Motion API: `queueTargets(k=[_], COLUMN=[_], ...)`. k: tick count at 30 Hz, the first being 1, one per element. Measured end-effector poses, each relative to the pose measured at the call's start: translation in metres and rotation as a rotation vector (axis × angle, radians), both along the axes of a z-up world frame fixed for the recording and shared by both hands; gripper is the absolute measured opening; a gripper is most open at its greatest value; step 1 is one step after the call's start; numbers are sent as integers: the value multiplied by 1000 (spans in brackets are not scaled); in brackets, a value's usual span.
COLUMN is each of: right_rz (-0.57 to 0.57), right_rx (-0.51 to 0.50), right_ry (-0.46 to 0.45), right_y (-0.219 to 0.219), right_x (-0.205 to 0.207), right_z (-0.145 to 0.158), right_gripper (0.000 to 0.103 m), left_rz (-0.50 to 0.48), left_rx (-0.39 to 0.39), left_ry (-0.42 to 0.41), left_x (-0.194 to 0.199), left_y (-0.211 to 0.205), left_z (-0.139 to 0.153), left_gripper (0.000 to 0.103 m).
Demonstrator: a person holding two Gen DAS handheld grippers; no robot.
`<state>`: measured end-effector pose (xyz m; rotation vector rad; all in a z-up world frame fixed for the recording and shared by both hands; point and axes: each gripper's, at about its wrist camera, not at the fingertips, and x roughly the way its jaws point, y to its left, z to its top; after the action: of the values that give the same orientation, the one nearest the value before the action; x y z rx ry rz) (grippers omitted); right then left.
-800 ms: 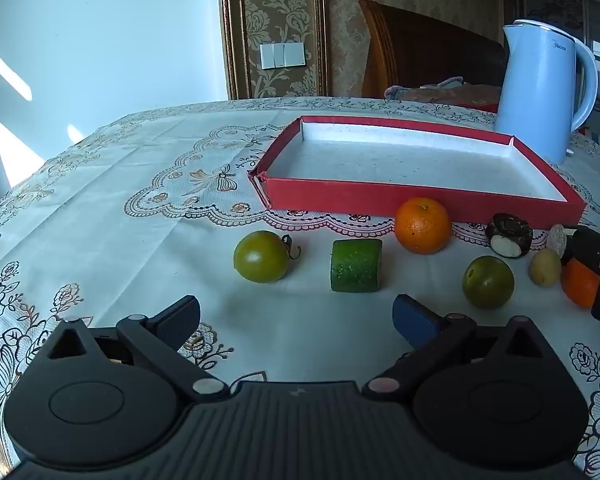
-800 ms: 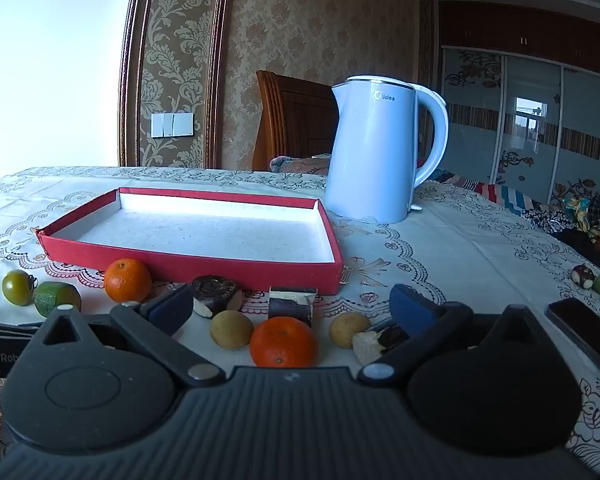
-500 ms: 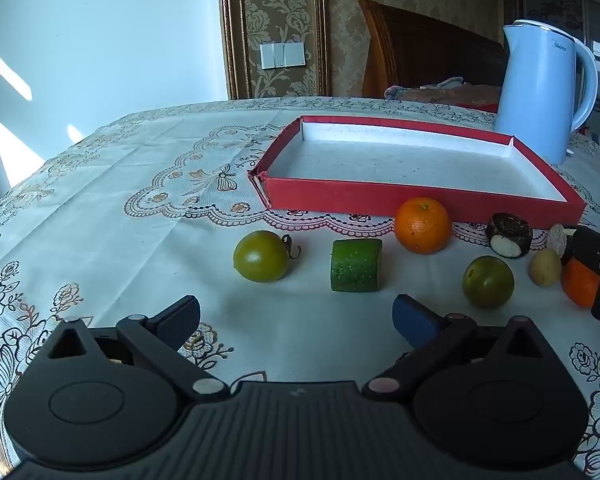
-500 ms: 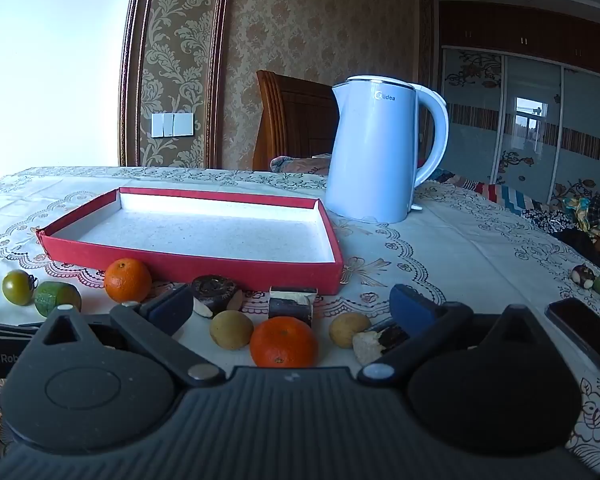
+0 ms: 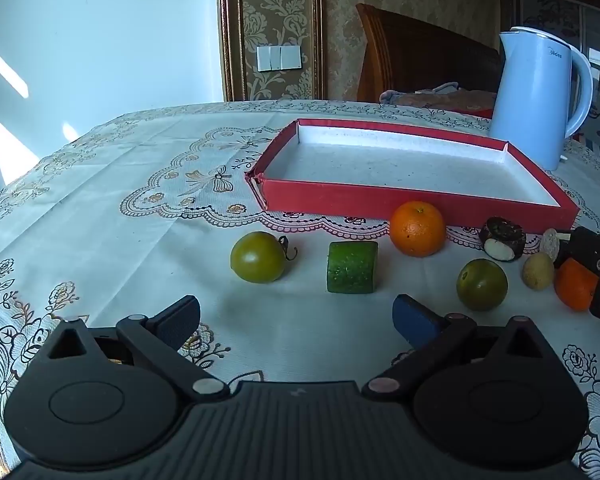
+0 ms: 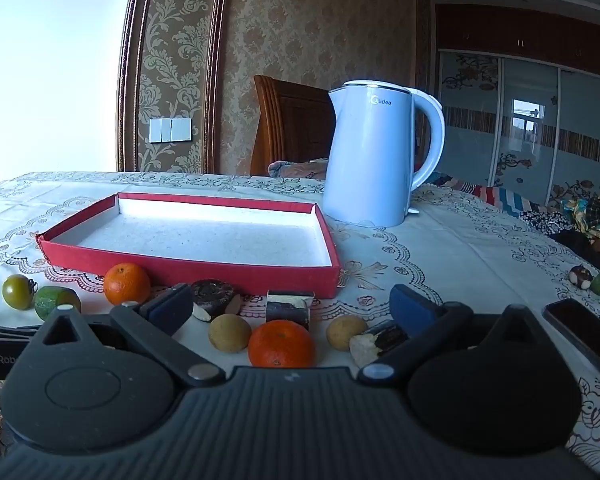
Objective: Organize fruits
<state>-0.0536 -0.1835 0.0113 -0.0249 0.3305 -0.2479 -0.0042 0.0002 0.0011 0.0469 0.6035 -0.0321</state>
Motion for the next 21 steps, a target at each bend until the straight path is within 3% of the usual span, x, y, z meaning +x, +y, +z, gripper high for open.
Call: queueTargets(k=[21], right_rz=[6], right_rx=[0], right_ry=[1], right_y=[0], right_x=[-1], right_z=[-1], right_gripper=[103], left_rz=[-32], left_rx=[20], left_ry=[-3], left_x=[-2], left_y=[-5], left_z=[0], left_gripper=[103])
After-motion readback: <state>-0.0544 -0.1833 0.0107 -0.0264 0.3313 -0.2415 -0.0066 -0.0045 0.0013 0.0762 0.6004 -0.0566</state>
